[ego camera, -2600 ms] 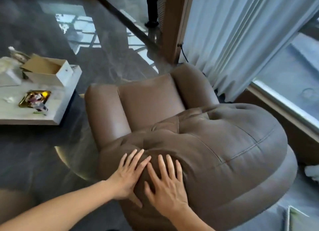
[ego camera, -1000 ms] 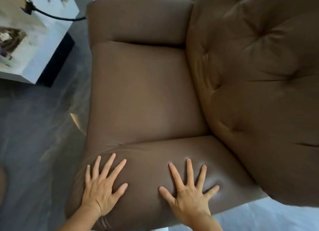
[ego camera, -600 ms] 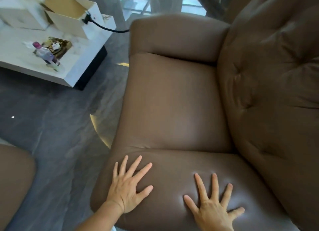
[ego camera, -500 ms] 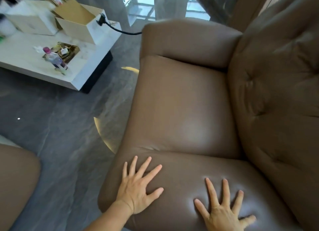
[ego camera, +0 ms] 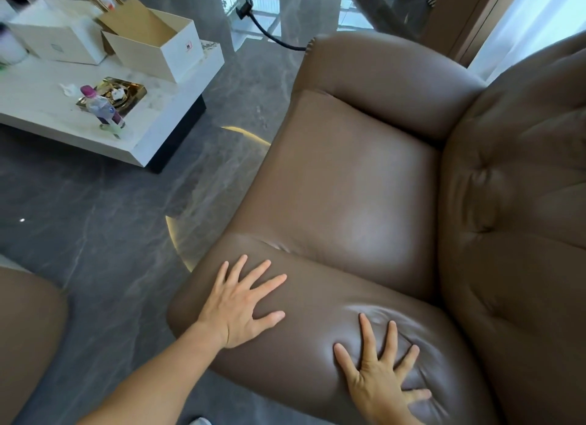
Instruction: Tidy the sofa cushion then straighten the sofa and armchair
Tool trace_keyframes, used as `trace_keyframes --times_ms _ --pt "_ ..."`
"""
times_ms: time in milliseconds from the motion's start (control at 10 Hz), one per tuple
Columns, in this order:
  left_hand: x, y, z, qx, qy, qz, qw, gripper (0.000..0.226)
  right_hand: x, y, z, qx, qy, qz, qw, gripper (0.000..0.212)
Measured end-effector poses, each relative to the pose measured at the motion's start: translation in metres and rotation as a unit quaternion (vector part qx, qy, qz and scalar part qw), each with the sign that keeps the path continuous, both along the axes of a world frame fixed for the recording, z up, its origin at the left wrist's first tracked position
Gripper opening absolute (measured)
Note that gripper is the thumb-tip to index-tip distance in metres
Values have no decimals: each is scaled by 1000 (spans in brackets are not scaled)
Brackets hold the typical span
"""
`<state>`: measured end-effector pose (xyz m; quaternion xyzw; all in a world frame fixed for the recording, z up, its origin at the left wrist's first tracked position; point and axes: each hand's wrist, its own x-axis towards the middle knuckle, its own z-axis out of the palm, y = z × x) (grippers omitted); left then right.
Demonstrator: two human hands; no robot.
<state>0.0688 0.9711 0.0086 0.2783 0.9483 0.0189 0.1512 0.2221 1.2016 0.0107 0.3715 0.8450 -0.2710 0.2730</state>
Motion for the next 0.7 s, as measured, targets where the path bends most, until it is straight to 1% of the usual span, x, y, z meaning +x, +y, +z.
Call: trace_keyframes --times_ms 300,400,500,600,700 --pt "3 -7 0 -7 -41 5 999 71 -1 0 8 17 -24 22 999 67" --pt "11 -1 14 -56 -43 11 997 74 -4 5 22 33 -53 67 996 72" --pt "25 10 39 -116 -59 82 988 66 -15 8 42 -14 -91 103 990 76" --pt "33 12 83 -118 -196 148 962 52 -23 -17 89 -59 -113 150 981 74" --pt "38 -3 144 -94 -296 125 942 43 -28 -68 155 -192 -109 149 964 45"
